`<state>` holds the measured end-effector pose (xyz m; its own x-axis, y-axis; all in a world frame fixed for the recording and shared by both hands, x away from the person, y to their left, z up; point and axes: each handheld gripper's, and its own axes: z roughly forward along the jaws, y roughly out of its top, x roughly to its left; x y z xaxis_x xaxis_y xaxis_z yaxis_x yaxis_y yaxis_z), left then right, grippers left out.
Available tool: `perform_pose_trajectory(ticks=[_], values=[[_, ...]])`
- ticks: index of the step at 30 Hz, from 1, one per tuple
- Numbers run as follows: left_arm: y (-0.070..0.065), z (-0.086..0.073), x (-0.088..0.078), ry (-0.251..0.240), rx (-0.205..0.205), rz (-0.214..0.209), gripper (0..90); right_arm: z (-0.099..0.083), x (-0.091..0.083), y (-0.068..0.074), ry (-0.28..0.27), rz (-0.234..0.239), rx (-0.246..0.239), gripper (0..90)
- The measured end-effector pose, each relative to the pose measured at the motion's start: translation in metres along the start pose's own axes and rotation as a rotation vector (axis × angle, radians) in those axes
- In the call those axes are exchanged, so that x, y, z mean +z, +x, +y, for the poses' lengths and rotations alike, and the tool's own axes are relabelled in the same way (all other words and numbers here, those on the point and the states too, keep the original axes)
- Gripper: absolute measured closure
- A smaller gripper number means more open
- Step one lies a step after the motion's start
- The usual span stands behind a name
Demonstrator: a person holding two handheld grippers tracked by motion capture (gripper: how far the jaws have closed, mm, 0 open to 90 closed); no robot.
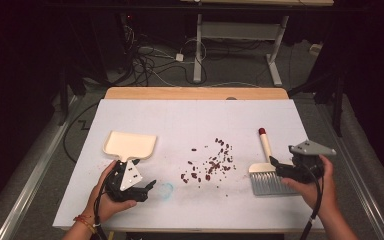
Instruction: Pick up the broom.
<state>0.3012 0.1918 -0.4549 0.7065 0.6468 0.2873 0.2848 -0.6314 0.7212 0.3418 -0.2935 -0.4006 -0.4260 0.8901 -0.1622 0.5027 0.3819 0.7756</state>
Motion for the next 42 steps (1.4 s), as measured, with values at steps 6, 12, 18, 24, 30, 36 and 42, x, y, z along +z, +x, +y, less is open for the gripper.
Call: perform_pose_trajectory(ticks=[6,12,18,24,30,36,42], values=[[-0.002,0.001,0.001,0.01,0.007,-0.007,16.8,0.025,0.04,-0.026,0.154,-0.004,0.09,31.3],[-0.002,-0.001,0.003,0.03,0.009,-0.015,16.8,0.023,0.092,-0.032,0.3,0.066,0.152,38.3],[-0.003,-0.002,0.003,0.044,0.014,-0.017,16.8,0.014,0.11,-0.033,0.343,0.076,0.158,53.6],[-0.005,-0.002,0.003,0.051,0.023,-0.017,16.8,0.011,0.11,-0.029,0.317,0.068,0.138,59.6],[-0.005,-0.002,0.003,0.057,0.028,-0.008,16.9,0.012,0.111,-0.025,0.298,0.074,0.098,70.1],[-0.002,-0.002,-0.001,0.028,-0.012,0.016,17.5,0.01,0.11,-0.027,0.273,0.072,0.111,70.1],[0.0,-0.002,-0.004,0.015,-0.036,0.035,17.6,0.012,0.087,-0.033,0.137,0.053,0.13,70.2]])
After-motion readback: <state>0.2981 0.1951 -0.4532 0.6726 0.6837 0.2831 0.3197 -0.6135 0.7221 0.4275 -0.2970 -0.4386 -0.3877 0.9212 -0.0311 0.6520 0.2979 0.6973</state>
